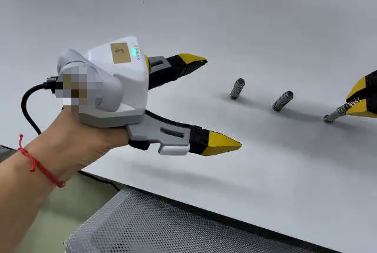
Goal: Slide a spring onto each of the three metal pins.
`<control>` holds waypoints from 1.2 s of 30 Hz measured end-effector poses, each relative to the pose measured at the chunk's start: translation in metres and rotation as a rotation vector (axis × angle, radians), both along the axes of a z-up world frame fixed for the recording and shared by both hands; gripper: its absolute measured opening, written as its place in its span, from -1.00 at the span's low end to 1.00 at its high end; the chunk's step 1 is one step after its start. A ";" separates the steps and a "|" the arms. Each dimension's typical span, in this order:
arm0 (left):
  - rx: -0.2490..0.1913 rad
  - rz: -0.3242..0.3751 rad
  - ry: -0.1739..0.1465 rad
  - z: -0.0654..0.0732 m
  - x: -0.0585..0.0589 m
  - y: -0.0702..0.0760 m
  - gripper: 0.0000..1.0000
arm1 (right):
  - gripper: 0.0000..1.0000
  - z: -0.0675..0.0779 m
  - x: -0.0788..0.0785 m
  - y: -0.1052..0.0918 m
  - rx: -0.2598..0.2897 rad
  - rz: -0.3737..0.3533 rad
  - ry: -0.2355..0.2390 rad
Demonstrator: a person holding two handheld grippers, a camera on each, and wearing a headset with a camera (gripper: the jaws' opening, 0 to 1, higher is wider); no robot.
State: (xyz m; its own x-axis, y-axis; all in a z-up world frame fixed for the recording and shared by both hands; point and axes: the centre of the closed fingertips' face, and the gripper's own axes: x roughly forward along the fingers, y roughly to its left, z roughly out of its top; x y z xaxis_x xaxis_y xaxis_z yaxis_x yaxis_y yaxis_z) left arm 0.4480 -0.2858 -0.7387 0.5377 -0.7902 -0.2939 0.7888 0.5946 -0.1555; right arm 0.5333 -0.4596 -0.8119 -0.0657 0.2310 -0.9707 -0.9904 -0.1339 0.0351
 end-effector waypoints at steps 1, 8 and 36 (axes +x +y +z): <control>0.001 0.001 0.000 0.000 0.000 0.000 0.80 | -0.75 -0.002 0.000 0.000 -0.001 0.000 -0.001; -0.002 -0.001 0.003 0.000 0.000 0.000 0.79 | -0.75 -0.013 -0.001 0.001 -0.001 -0.007 -0.001; 0.002 0.005 0.000 0.002 0.001 0.002 0.77 | -0.71 -0.027 -0.007 0.005 -0.001 -0.031 0.004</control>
